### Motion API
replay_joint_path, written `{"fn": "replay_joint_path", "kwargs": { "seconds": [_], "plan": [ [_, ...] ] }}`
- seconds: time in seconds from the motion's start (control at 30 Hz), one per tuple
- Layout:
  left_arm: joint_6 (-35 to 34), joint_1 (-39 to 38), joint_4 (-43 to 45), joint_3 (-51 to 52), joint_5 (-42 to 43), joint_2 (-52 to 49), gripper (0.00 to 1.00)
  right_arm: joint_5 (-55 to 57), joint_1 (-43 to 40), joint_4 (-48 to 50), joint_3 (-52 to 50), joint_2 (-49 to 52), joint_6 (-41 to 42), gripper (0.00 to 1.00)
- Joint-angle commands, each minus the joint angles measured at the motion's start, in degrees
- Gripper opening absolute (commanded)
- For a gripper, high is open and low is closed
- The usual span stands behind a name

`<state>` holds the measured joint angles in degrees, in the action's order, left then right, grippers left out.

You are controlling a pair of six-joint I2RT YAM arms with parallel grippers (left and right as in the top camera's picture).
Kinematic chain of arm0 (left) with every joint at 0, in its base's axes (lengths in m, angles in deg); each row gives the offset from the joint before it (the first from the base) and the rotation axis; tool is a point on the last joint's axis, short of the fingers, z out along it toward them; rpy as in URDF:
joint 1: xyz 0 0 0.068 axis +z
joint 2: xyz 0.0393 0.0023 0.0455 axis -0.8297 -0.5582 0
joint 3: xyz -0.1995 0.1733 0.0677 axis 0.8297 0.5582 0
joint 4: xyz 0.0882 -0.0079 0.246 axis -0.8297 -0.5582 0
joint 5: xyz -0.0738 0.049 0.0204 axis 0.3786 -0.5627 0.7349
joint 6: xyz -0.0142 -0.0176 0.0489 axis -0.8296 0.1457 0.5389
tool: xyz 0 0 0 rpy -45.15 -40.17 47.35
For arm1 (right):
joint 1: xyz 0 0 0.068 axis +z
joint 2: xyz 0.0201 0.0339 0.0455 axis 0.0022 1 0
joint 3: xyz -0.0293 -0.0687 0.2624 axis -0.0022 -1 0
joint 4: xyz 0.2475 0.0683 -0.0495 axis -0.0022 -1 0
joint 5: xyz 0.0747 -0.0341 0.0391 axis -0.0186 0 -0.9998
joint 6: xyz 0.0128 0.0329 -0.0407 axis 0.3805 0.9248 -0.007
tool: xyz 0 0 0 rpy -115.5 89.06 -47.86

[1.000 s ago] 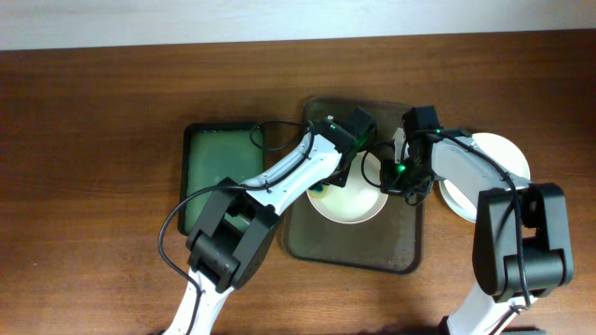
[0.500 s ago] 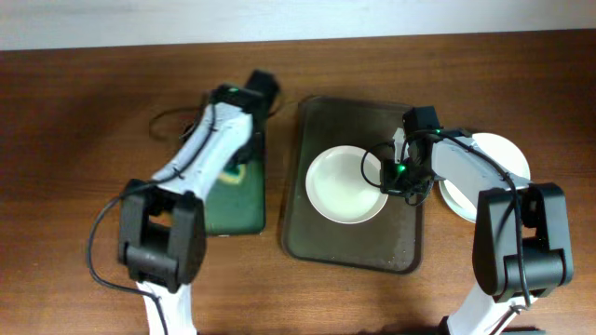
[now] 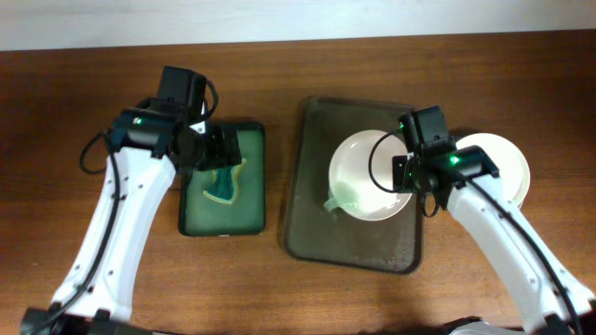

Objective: Clean dirty plates on tray and stack at the side
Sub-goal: 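Lift the plate and stack it on the side pile with the right gripper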

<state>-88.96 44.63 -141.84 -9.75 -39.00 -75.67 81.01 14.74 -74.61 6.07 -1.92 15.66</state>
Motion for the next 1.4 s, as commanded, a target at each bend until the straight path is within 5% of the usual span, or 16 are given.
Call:
{"fn": "replay_joint_path", "kwargs": {
  "seconds": [0.0, 0.2, 0.4, 1.37],
  "plan": [
    [0.5, 0.1, -1.9, -0.1, 0.4, 1.9, 0.99, 15.2, 5.7, -0.2, 0.3, -6.6, 3.0, 0.04],
    [0.5, 0.1, -1.9, -0.1, 0.4, 1.9, 0.99, 43.6, 28.3, -3.3, 0.3, -9.0, 3.0, 0.04],
    [0.5, 0.1, -1.9, -0.1, 0.4, 1.9, 0.99, 56.1, 40.7, -3.7, 0.3, -9.0, 2.5, 0.04],
    [0.5, 0.1, -1.9, -0.1, 0.4, 1.9, 0.99, 58.3, 41.6, -5.4, 0.3, -9.0, 1.3, 0.04]
  ]
}}
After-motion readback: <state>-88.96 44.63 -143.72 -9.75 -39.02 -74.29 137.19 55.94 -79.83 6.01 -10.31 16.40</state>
